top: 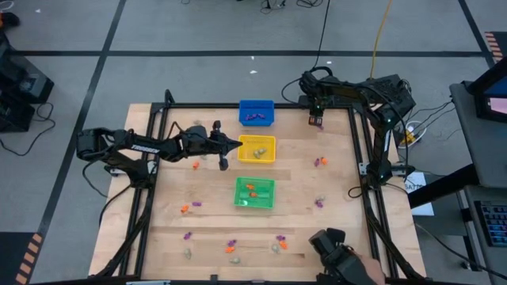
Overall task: Sort Halloween decoration
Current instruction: Put the skull toy into the yellow bin
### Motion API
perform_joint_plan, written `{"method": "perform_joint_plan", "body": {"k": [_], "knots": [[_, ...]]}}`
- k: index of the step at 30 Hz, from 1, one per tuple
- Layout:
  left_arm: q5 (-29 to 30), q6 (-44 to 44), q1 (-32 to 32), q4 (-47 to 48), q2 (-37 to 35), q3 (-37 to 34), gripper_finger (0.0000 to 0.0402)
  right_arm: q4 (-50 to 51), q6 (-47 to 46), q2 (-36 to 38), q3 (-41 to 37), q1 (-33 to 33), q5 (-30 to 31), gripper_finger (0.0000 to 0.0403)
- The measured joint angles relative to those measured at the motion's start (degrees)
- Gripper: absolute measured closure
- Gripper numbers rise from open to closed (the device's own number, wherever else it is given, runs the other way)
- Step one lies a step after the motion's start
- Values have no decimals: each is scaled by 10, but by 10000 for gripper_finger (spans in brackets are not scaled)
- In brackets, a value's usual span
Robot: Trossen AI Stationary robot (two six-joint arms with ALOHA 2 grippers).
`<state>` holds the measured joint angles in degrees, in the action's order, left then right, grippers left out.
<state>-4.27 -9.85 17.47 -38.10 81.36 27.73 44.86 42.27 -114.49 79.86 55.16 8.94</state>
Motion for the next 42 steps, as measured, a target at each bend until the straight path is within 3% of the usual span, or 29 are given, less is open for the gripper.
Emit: {"method": "perform_joint_plan", "body": {"k": [8,17,24,32,42], "knots": [[0,0,0,0,0,0,400,36,-41,63,0,-27,-14,356],[0,4,0,0,0,0,400,21,-121,159,0,-126,-151,399],[0,5,-11,1,0,0,400,-1,-175,174,0,-185,-131,391],[0,4,-28,1,0,0,400,3,-210,143,1,-140,-31,351],[0,1,-29,0,0,0,400,-26,-426,38,1,-36,-10,281]]}}
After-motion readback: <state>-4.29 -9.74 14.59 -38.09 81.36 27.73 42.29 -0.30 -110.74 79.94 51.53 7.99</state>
